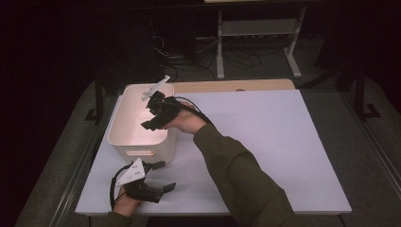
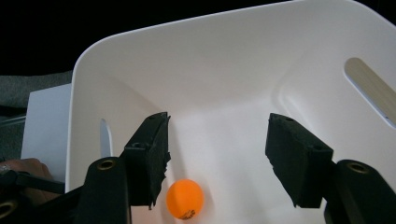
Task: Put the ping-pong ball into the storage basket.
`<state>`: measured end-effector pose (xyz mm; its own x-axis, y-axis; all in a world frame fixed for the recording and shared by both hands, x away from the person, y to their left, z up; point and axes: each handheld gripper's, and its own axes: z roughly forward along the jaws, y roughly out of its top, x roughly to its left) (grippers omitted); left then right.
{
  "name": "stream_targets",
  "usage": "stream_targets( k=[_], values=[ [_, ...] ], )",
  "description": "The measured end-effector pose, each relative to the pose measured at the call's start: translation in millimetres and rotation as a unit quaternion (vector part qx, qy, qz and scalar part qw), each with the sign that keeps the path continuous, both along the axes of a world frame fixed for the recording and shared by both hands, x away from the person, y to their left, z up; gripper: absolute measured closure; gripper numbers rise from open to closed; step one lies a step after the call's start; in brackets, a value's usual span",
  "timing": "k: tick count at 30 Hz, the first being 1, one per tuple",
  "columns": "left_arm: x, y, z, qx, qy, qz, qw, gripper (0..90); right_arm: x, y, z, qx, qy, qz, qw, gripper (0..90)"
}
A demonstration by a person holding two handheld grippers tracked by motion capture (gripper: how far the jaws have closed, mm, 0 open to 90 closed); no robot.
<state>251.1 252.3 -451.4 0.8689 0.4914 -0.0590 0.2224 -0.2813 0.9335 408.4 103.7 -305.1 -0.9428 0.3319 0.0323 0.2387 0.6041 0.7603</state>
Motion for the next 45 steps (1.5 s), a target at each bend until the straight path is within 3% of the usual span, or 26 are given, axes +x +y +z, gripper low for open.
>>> stream_targets(
  k=[21,33,45],
  values=[
    [0.9,-0.4,0.1,0.004,0.005,0.0,1.0,14.0,1.5,-75.1,3.5,0.023,-0.007,-0.058,0.9981,34.9],
    [0.7,0.0,0.1,0.004,0.002,0.0,1.0,14.0,-4.6,-106.8,-12.5,0.031,-0.004,-0.075,0.9967,23.8],
    [0.7,-0.1,0.1,0.004,0.004,0.001,1.0,14.0,-14.1,-125.8,-31.0,0.036,-0.004,-0.102,0.9941,16.1]
  ],
)
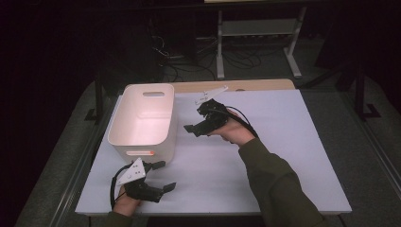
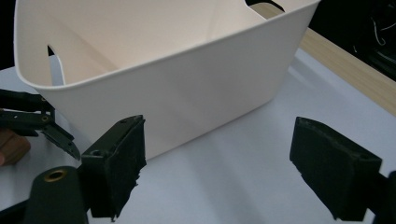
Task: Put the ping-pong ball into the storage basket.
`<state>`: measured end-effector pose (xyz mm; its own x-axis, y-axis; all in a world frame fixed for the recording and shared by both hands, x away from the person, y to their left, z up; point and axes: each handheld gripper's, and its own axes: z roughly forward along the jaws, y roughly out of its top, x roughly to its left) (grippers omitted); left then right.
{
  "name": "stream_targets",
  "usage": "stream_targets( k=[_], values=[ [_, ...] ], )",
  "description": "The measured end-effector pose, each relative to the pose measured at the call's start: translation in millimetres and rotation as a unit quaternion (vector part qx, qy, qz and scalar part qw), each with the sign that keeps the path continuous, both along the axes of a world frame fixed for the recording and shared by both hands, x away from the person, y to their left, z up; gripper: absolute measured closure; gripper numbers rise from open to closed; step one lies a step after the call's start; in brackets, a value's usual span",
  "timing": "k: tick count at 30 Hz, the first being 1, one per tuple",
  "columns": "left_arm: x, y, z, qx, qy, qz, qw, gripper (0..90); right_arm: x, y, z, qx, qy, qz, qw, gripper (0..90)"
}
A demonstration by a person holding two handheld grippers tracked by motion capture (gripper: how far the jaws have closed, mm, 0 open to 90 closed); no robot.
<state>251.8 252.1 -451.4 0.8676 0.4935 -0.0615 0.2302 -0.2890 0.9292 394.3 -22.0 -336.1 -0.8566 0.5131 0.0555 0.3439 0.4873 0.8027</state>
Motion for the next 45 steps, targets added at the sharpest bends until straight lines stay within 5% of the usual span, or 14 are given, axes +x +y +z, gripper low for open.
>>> stream_targets(
  k=[24,45],
  values=[
    [0.0,-0.5,0.0,0.002,0.002,0.0,1.0,14.0,-27.9,-38.2,-44.1,0.009,-0.008,-0.054,0.9985,8.5],
    [-0.5,-0.8,0.0,0.002,-0.002,0.0,1.0,14.0,-51.7,-77.5,-60.3,0.01,-0.006,-0.098,0.9951,7.3]
  ],
)
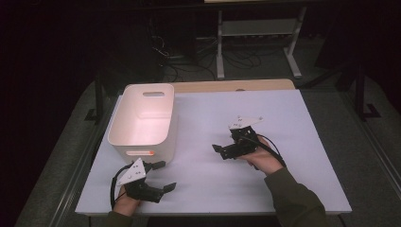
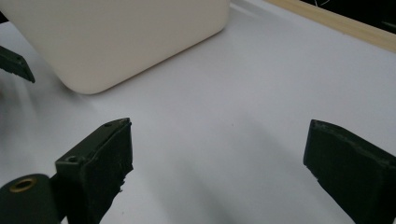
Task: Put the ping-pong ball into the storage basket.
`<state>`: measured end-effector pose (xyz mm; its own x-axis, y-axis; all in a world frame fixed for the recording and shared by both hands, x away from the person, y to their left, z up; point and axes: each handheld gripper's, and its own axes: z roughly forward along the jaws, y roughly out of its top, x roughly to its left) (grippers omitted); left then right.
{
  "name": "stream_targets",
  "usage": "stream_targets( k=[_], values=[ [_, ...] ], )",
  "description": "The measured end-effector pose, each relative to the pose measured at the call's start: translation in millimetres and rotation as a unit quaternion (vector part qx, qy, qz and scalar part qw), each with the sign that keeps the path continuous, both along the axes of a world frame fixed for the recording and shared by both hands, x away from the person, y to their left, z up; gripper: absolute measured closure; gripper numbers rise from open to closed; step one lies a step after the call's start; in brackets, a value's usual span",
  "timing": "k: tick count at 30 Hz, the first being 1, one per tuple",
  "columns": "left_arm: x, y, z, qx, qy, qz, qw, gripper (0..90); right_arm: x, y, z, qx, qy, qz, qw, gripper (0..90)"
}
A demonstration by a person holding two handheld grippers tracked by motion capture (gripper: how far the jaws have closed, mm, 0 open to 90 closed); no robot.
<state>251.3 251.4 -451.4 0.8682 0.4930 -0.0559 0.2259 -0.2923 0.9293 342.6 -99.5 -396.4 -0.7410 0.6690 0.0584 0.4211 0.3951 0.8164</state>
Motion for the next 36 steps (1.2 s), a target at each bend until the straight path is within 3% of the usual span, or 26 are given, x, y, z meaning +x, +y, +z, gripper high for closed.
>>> stream_targets(
  k=[36],
  values=[
    [-0.4,-0.5,0.0,0.002,0.0,0.001,1.0,14.0,-50.8,-70.1,-37.1,0.0,0.006,-0.073,0.9973,1.5]
  ],
)
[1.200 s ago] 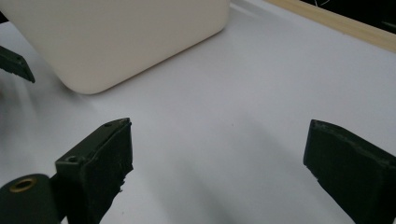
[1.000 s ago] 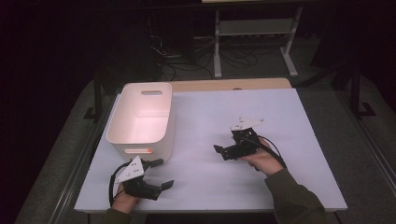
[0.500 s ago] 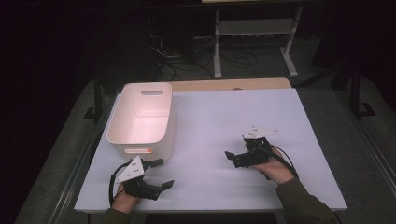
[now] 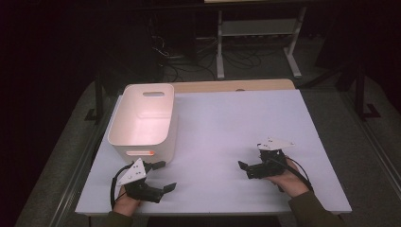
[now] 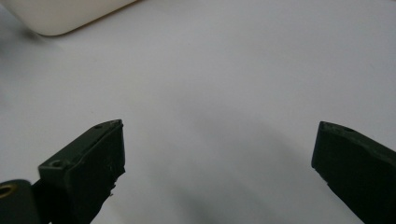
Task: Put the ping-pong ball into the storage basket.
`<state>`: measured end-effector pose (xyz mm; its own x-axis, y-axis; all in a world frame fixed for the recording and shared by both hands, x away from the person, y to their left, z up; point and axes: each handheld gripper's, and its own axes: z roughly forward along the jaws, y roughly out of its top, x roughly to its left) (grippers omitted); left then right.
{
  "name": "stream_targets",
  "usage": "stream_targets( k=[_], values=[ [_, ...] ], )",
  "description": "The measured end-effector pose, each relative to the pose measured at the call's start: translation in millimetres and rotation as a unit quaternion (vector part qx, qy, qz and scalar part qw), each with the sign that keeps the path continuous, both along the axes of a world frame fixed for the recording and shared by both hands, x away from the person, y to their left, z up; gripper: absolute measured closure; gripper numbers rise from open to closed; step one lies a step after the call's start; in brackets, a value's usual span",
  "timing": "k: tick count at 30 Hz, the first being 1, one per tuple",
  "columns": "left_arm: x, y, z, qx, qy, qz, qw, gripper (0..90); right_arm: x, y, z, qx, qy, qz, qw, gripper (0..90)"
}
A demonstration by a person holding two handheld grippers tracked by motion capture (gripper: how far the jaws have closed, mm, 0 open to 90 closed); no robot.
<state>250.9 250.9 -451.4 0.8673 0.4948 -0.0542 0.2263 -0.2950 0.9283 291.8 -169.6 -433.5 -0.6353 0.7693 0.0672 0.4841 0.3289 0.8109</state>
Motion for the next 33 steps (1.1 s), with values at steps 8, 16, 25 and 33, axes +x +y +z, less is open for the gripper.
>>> stream_targets(
  k=[8,16,25,33],
  values=[
    [0.2,0.0,0.0,0.002,0.0,0.0,1.0,14.0,-9.4,-13.5,-4.6,0.006,-0.003,-0.016,0.9999,1.1],
    [0.1,0.0,0.1,0.003,0.0,0.0,1.0,14.0,-19.9,-21.9,-7.4,0.001,-0.014,-0.03,0.9995,0.9],
    [0.3,-0.4,0.1,0.005,0.0,-0.001,1.0,14.0,-27.9,-32.0,-11.6,-0.009,-0.018,-0.04,0.999,0.9],
    [0.4,-0.6,0.1,0.005,0.0,-0.001,1.0,14.0,-26.6,-29.9,-14.7,-0.02,-0.017,-0.034,0.9991,0.9]
  ],
)
